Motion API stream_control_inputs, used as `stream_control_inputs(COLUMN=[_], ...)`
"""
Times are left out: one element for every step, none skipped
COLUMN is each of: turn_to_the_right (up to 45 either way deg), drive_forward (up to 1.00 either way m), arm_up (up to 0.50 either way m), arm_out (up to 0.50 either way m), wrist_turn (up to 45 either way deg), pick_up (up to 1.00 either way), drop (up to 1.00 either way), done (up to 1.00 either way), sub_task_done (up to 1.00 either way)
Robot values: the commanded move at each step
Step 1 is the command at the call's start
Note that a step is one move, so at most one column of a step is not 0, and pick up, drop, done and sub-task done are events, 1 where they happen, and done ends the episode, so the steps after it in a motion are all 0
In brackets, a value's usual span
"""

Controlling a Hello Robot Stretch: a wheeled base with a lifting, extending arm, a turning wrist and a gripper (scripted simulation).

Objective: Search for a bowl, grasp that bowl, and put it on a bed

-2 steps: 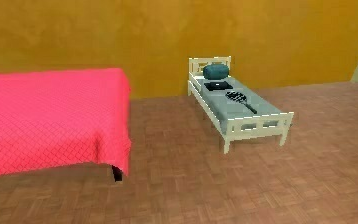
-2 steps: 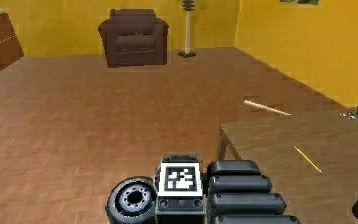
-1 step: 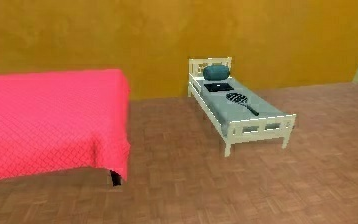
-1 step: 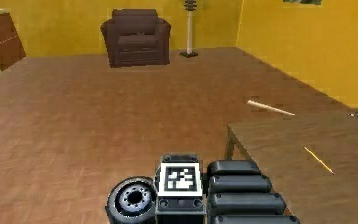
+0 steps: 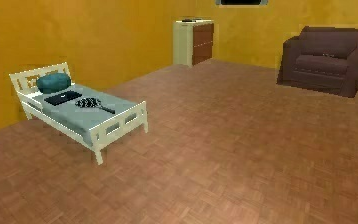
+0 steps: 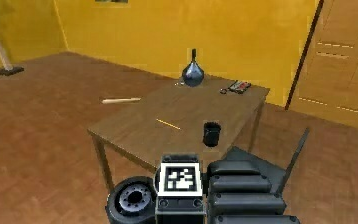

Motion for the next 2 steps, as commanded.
stream_control_inputs(turn_to_the_right=[3.0, 0.0], drive_forward=[0.0, 1.0], arm_up=[0.0, 0.0], arm_out=[0.0, 0.0], wrist_turn=[0.0, 0.0], pick_up=[0.0, 0.0], drop=[0.0, 0.0], done=[0.0, 0.0], sub_task_done=[0.0, 0.0])
